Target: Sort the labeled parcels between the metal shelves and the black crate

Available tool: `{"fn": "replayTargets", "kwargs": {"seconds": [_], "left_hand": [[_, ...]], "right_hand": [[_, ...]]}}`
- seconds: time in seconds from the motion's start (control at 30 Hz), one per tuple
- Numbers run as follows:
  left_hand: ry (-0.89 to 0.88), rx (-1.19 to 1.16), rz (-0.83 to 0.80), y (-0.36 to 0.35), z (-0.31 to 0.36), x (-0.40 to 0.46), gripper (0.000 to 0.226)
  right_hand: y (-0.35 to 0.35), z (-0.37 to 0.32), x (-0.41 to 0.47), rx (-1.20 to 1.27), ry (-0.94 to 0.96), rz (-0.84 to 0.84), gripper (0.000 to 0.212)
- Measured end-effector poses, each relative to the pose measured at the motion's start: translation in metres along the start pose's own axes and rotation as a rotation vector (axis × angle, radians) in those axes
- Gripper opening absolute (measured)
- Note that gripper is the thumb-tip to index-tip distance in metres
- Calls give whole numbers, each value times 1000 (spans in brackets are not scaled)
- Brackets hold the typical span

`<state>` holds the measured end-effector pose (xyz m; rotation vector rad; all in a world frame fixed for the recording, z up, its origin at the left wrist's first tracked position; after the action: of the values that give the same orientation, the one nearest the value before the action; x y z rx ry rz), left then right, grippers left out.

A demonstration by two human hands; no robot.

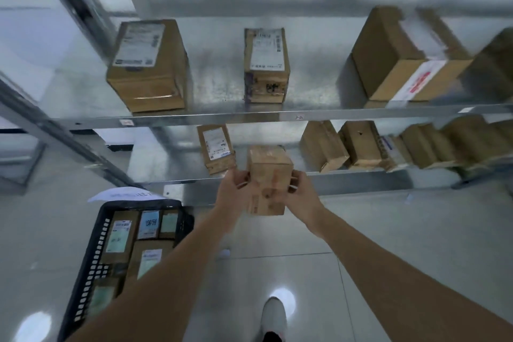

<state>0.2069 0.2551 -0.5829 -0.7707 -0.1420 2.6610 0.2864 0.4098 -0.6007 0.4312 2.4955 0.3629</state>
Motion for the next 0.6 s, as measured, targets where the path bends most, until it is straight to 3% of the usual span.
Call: {"fn": "replayTargets", "kwargs": {"seconds": [0.07,0.2,0.33,0.4,0.43,0.6], "left_hand": [[-15,-22,9,3,23,-51,7],[-58,-56,-2,8,69,-132,11],[-112,-4,-12,8,121,-195,52],[-150,1,-29,7,147,-222,58],[-159,0,-49,4,160,-237,61],[-212,70,-140,-6,209,-305,89]], "right_hand": [[-1,-19,-46,-20,-4,-7,66],[3,-67,-125,-13,12,10,79],[20,-133,-205,-32,67,45,49],[34,-157,-234,-33,97,64,37],[41,-169,-248,-47,115,60,40],[70,-215,-309,-140,240,30,103]]}}
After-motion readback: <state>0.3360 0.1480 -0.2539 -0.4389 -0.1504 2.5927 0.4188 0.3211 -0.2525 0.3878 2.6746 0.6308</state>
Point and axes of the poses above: each hand's wrist, its own x-axis towards the middle knuckle, its own y-axis out of the back of the hand, z = x × y, the point moved 4 cm from there along x, towards the middle knuckle, and after that the axes turned 15 degrees about -x, right-handed, at the moved point
